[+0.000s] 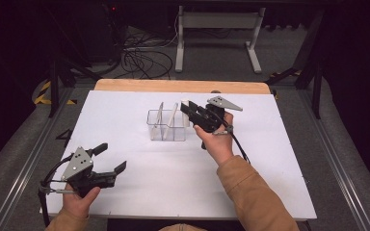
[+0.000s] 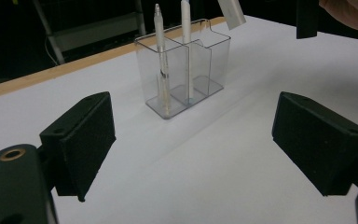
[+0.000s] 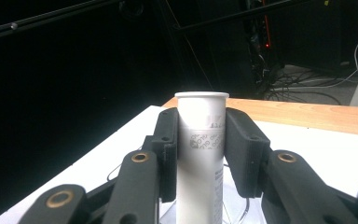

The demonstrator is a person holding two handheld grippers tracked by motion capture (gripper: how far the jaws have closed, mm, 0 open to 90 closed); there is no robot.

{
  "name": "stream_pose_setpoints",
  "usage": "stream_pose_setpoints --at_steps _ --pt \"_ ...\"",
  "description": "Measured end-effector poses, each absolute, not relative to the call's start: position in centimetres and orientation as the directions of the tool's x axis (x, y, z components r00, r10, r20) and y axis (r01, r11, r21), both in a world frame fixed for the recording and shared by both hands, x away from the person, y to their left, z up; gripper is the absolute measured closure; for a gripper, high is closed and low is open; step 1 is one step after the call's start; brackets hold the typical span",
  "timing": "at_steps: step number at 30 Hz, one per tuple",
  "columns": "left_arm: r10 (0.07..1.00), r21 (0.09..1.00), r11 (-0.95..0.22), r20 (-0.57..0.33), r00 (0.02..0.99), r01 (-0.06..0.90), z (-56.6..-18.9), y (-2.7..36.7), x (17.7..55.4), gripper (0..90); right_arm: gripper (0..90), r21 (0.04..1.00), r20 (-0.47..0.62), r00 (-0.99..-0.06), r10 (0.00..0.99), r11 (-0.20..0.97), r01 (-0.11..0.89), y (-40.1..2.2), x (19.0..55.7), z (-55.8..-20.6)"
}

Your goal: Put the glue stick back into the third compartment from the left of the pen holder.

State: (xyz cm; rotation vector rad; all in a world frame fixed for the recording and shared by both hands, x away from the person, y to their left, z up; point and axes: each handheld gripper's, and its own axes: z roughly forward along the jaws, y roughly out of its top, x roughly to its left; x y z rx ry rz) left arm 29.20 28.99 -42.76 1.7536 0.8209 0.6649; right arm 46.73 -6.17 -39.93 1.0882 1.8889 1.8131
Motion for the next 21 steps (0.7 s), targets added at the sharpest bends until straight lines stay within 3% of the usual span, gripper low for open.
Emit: stream_pose_setpoints --at_steps 19,21 --pt "0.787 0.950 -0.224 0.046 0.615 0.216 -42.8 28.9 29.2 13.8 66.8 0.951 0.271 -0.653 0.707 -0.093 0.294 -4.9 47.5 -41.1" --pt "0.786 0.950 -0.227 0.048 0.616 0.215 -42.8 29.0 29.3 13.8 58.5 0.955 0.259 -0.648 0.716 -0.088 0.283 -5.0 47.6 -41.0"
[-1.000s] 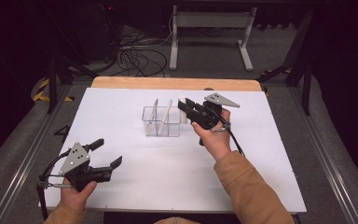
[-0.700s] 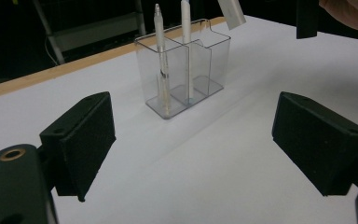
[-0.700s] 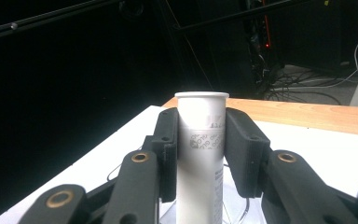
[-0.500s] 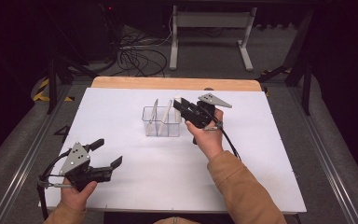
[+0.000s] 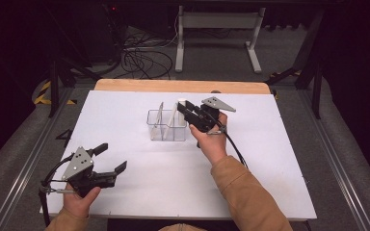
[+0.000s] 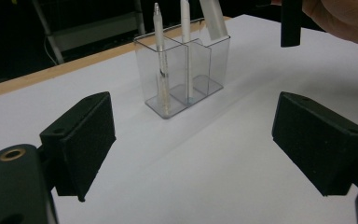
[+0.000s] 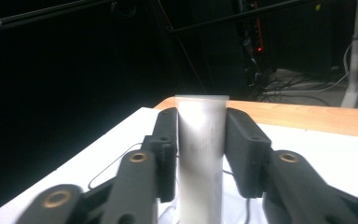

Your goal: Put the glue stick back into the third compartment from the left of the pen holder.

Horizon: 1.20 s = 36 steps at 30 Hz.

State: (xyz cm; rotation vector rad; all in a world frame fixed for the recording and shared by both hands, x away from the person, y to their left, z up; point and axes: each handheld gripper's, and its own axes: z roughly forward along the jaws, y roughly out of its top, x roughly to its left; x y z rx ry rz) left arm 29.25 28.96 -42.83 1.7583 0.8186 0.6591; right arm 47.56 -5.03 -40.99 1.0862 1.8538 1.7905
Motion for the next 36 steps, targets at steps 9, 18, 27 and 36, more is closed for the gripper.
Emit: stream_pose_setpoints --at_steps 9,18,27,36 --pt "0.788 0.951 -0.222 0.045 0.614 0.215 -42.8 28.9 29.2 13.8 44.3 0.972 0.197 -0.656 0.728 -0.058 0.229 -6.1 46.8 -39.9" --pt "0.788 0.951 -0.223 0.045 0.614 0.216 -42.8 29.0 29.3 13.8 37.2 0.985 0.135 -0.685 0.716 -0.020 0.173 -6.5 45.6 -38.8" --pt "0.789 0.952 -0.217 0.041 0.613 0.214 -42.8 29.0 29.3 13.8 31.7 0.987 0.104 -0.710 0.696 0.018 0.161 -7.6 44.4 -37.6" --pt "0.789 0.955 -0.213 0.043 0.612 0.207 -42.7 29.0 29.3 13.8 28.7 0.987 0.081 -0.722 0.687 0.044 0.153 -9.8 42.3 -36.4"
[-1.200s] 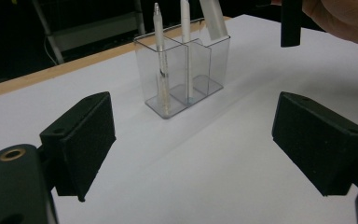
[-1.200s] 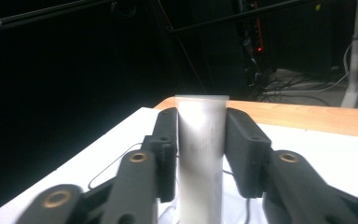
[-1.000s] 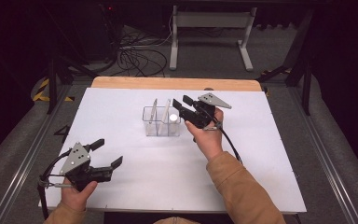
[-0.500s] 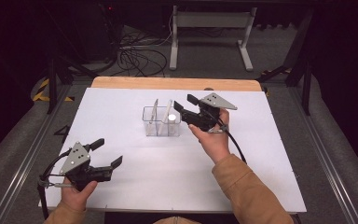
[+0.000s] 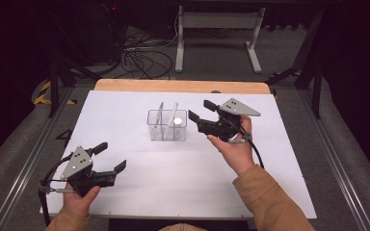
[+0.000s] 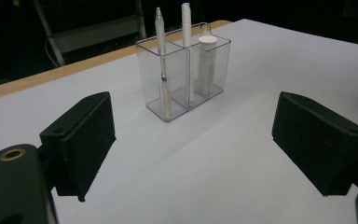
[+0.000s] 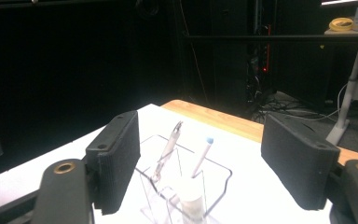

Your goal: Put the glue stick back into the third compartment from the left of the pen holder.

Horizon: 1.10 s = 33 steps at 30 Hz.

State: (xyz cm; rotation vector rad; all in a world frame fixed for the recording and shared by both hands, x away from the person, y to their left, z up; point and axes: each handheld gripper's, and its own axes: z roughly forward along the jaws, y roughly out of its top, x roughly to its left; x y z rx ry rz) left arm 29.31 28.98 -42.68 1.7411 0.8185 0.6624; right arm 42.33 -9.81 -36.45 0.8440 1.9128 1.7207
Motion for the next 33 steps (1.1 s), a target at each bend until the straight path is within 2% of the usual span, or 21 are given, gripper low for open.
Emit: stream_pose_setpoints --at_steps 17,33 --pt "0.793 0.957 -0.204 0.040 0.607 0.204 -42.6 29.0 29.2 13.8 27.5 0.986 0.029 -0.731 0.682 0.101 0.134 -13.6 39.2 -37.1" --pt "0.794 0.960 -0.197 0.037 0.607 0.199 -42.6 29.0 29.1 13.3 26.4 0.968 0.011 -0.729 0.685 0.176 0.179 -16.9 37.4 -39.8"
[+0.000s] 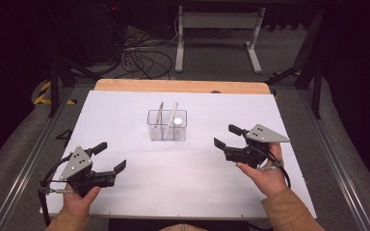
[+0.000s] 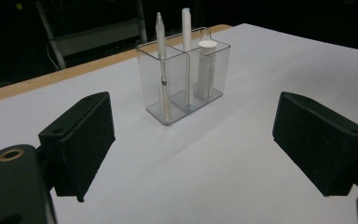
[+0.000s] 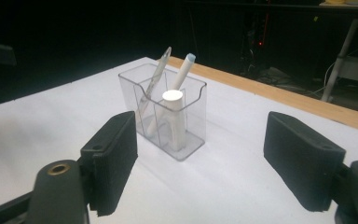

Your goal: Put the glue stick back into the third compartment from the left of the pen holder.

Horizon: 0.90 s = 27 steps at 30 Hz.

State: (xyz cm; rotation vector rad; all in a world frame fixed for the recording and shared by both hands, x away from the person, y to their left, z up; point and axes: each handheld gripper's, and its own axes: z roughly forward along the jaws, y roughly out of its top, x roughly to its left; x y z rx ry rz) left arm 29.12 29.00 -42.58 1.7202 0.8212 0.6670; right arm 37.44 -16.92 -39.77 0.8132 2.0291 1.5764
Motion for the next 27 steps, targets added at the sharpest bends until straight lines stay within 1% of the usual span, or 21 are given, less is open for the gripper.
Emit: stream_pose_setpoints --at_steps 7,14,19,21,27 --pt "0.788 0.962 -0.187 0.026 0.615 0.198 -42.5 29.1 29.1 13.3 25.7 0.965 0.020 -0.732 0.681 0.178 0.193 -17.9 36.7 -41.2" --pt "0.784 0.962 -0.186 0.025 0.620 0.197 -42.5 29.1 29.0 13.2 24.9 0.968 0.054 -0.744 0.666 0.149 0.203 -19.0 36.3 -42.6" --pt "0.784 0.961 -0.197 0.036 0.620 0.193 -42.5 29.0 28.9 13.2 24.8 0.969 0.036 -0.751 0.659 0.161 0.188 -19.2 36.0 -43.6" --pt "0.784 0.961 -0.198 0.038 0.620 0.192 -42.5 29.0 28.9 13.2 24.6 0.966 0.042 -0.751 0.659 0.165 0.199 -19.3 35.9 -44.0" --pt "0.787 0.963 -0.196 0.042 0.615 0.185 -42.5 28.9 28.8 12.2 24.3 0.964 0.090 -0.736 0.671 0.128 0.235 -20.2 35.7 -45.5"
